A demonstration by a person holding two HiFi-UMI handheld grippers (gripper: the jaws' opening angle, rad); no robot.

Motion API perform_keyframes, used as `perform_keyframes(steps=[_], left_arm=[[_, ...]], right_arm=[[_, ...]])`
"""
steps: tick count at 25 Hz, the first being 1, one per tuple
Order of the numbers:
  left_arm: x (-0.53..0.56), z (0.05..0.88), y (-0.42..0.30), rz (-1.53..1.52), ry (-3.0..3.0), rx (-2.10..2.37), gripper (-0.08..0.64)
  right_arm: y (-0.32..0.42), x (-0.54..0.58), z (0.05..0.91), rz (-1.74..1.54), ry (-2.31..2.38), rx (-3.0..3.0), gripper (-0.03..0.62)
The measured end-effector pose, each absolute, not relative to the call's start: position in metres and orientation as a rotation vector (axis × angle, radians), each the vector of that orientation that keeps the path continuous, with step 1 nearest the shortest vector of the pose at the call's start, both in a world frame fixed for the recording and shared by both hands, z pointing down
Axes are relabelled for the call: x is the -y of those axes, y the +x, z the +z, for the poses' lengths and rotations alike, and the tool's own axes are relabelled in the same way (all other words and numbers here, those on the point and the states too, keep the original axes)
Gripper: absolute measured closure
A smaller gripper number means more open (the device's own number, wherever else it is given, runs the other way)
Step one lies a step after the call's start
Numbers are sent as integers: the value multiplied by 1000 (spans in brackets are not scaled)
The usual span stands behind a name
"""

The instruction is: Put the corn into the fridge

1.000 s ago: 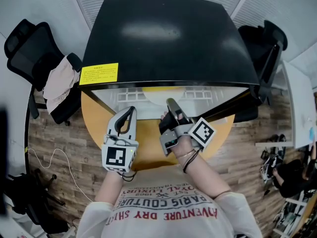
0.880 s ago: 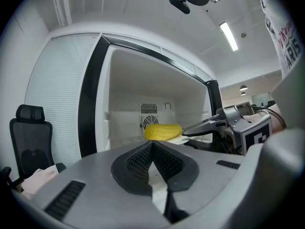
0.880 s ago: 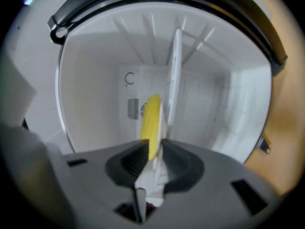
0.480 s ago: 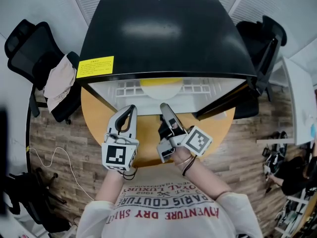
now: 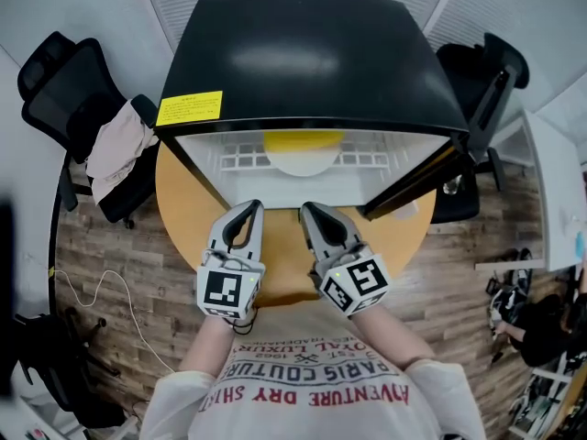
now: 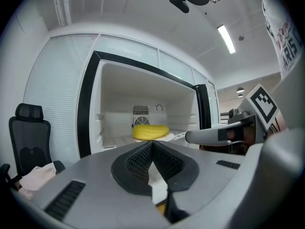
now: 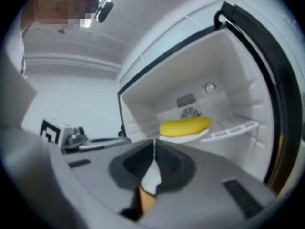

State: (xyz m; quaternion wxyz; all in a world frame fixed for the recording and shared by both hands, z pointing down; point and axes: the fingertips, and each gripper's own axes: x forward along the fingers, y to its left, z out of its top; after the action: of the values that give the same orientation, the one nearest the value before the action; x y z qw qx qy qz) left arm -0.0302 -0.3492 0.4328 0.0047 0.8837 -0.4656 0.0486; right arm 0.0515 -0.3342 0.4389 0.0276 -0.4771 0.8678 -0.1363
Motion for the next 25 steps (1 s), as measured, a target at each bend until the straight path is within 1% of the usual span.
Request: perform_keyframes(steps=[5,8,16,25], left_arm=[[341,431,-28,126,2744,1436,538],[338,431,-28,135,2777,1438,538],[337,427,-24,139,2822,1425,538],[340,421,-22,104,2815,1428,537]], right_arm=[[58,330,432,-83,-1639,-2744,560],[65,330,438,30,-1726,-2766,560],[78,333,437,127,-1809,-2751,563],[87,337,439,9,-1846,-2701,565]])
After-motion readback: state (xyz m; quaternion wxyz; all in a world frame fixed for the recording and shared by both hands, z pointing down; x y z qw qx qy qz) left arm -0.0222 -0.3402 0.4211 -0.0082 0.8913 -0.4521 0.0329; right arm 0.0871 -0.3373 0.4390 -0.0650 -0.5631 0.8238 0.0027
